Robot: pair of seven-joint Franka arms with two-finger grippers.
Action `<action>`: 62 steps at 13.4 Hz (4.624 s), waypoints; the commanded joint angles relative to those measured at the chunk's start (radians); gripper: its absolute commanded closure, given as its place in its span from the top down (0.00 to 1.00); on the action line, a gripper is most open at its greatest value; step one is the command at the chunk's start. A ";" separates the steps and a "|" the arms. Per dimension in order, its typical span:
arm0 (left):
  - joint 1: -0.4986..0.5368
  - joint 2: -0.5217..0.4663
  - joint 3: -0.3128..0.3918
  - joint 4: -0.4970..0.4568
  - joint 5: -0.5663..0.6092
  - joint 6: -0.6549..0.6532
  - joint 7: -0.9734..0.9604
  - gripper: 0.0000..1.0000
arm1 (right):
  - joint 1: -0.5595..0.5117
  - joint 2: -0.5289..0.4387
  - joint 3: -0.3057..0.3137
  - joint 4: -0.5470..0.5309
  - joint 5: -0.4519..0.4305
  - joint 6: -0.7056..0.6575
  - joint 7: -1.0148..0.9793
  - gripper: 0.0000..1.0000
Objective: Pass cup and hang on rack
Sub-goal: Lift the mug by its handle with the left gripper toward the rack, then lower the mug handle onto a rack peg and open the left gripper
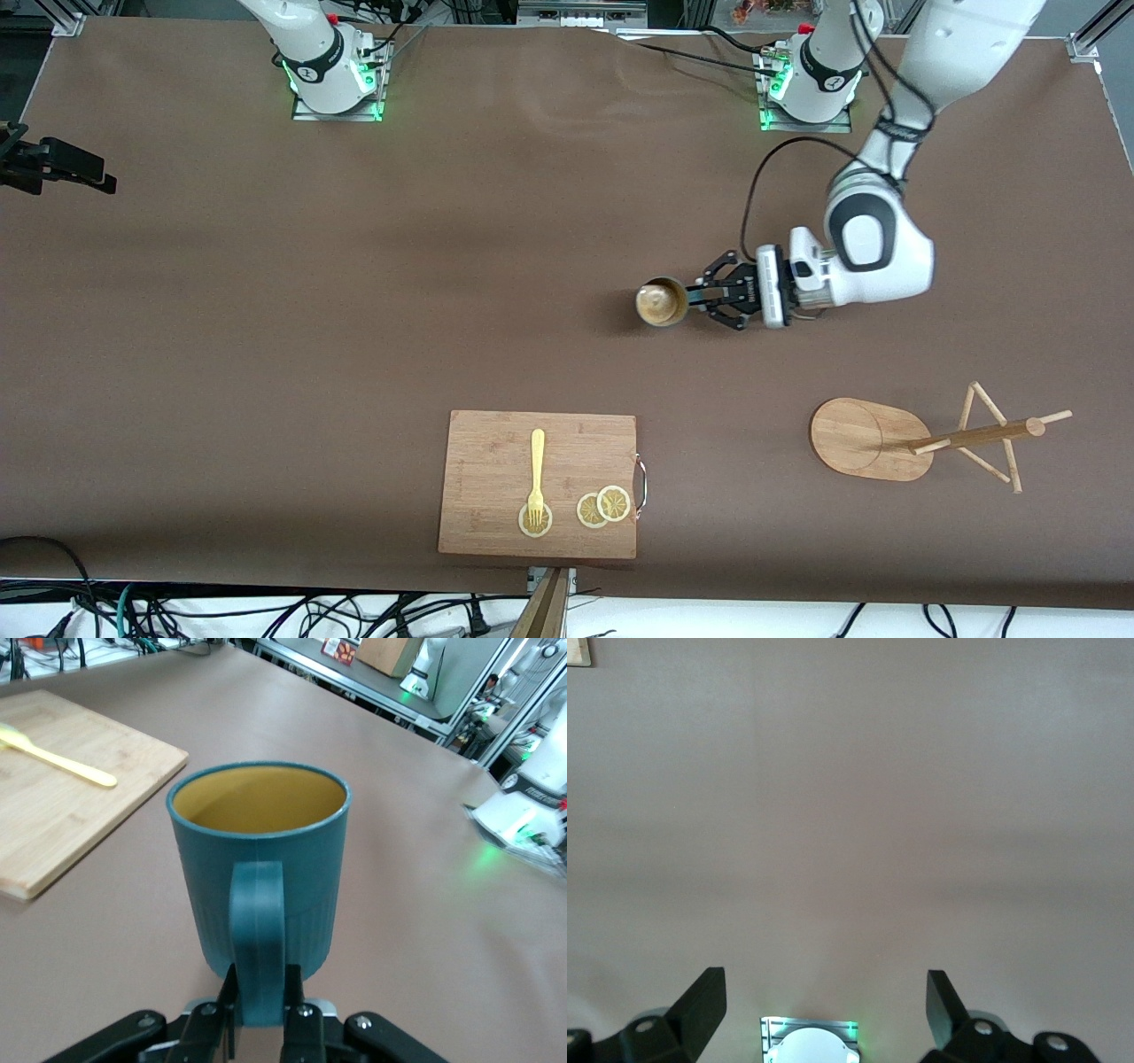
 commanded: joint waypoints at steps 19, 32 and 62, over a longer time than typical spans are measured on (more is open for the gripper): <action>0.170 -0.069 0.506 -0.006 -0.271 -0.687 -1.133 0.00 | 0.002 0.007 -0.002 0.026 0.017 -0.025 -0.001 1.00; 0.225 0.193 0.504 0.128 -0.558 -0.859 -1.154 0.00 | 0.002 0.008 -0.002 0.026 0.026 -0.025 -0.001 1.00; 0.259 0.399 0.503 0.244 -0.531 -0.933 -0.949 1.00 | 0.005 0.007 -0.001 0.026 0.025 -0.026 -0.001 1.00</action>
